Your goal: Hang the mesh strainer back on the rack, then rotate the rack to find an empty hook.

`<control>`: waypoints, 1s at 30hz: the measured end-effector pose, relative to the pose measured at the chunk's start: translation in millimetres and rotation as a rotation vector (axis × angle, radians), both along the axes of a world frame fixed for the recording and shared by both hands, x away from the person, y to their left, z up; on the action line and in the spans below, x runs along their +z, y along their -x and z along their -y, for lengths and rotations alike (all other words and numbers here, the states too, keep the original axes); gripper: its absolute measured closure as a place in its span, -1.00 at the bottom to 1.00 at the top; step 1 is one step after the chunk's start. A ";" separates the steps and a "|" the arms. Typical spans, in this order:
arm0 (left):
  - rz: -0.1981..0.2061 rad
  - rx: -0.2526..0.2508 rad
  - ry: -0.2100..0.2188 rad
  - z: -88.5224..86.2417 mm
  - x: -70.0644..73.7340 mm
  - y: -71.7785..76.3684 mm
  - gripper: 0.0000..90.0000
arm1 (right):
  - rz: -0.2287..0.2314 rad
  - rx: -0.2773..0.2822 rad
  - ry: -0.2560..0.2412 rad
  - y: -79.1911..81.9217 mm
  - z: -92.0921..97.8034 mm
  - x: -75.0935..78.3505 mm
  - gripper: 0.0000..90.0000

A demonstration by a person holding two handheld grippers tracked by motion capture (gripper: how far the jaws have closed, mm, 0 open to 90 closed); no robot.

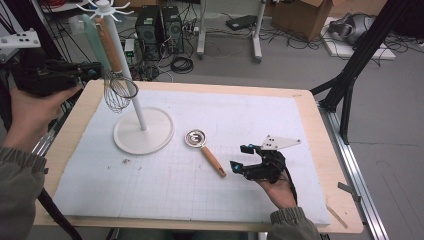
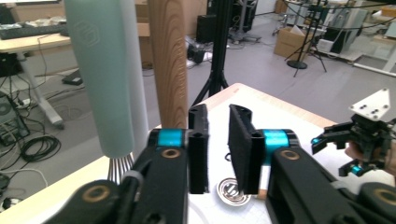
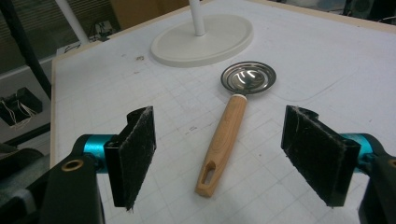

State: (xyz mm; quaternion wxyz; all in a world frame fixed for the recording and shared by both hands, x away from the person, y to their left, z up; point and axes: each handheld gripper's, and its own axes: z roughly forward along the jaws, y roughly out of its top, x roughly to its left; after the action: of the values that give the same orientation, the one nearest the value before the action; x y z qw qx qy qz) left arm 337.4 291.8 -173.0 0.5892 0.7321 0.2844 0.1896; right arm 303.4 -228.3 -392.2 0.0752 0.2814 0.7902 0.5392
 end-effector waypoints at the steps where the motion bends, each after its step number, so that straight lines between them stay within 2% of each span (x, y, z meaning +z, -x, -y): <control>1: 0.002 -0.004 0.005 0.4 1.5 0.8 0.88 | 0.005 -0.001 0.000 -0.1 -0.1 0.0 -0.44; 9: 0.016 -0.021 0.017 8.7 21.4 -0.2 0.94 | 0.008 -0.002 -0.001 0.6 0.0 0.5 -0.44; 20: 0.038 0.004 0.024 26.9 52.9 -8.5 0.99 | 0.008 -0.007 -0.007 0.4 2.4 0.0 -0.44; 25: 0.042 0.010 0.035 32.2 60.1 -13.7 0.99 | 0.006 -0.009 -0.012 0.7 4.1 0.0 -0.44; 30: 0.040 0.035 0.035 34.2 61.5 -19.5 0.99 | 0.007 -0.008 -0.014 0.9 4.6 0.1 -0.44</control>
State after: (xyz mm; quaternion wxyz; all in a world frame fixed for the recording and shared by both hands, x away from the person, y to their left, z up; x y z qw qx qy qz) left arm 356.9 257.6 -111.5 0.6040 0.7128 0.2886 0.2094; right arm 302.5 -232.9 -392.1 0.0782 0.2833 0.7849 0.5454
